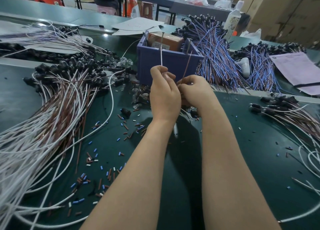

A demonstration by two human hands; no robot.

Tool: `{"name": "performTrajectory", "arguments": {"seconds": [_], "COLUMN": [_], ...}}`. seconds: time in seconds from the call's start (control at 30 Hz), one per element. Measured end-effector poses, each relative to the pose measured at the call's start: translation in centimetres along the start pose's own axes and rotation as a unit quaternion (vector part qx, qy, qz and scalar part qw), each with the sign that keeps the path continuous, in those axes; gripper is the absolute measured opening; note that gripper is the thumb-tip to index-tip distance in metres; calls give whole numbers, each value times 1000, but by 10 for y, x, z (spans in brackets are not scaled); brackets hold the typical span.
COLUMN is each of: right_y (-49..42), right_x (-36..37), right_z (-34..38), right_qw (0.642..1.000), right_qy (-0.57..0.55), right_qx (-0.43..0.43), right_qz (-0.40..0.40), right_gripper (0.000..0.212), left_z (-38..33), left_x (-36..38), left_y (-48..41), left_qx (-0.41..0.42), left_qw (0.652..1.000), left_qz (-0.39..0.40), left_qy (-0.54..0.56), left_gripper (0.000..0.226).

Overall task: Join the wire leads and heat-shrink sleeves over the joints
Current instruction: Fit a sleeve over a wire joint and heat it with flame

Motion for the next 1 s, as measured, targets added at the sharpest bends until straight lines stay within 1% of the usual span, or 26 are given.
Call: {"name": "performTrajectory", "arguments": {"seconds": [0.17,0.3,0.43,0.5,0.63,0.8,1.0], "right_y": [2,6,4,3,6,9,10], "right_x": [-1,-3,-1,0,-2,-4,-4], "right_z": [4,7,5,4,7,11,11], "right_qw": [1000,999,1000,1000,999,999,999], "right_qy": [17,35,18,8,31,20,24], "right_qx": [-10,-24,-8,-3,-13,-19,-19], "right_qz": [-8,-6,-6,-1,-8,-18,-22], "right_gripper": [23,24,26,27,28,31,30], "left_z": [2,1,1,2,3,5,5], "left_x": [1,3,-1,-1,1,4,4], "left_y": [-3,-3,-2,-3,-4,-5,-5], "left_qx": [-15,-9,15,14,-10,-25,-30], "left_qw": [1000,1000,1000,1000,1000,999,998], "left_qz": [20,29,-3,-5,17,42,48], "left_qy": [6,8,-6,-7,9,18,15], "left_gripper": [18,20,22,23,22,16,21]}}
Point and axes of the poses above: each hand's wrist, its own y-axis away from the middle knuckle, its own x-axis out of the palm, z = x × y, the point moved 5 cm from there along -y, towards the middle knuckle, and after that the axes turned 4 degrees about -x, right-handed, at the moved point
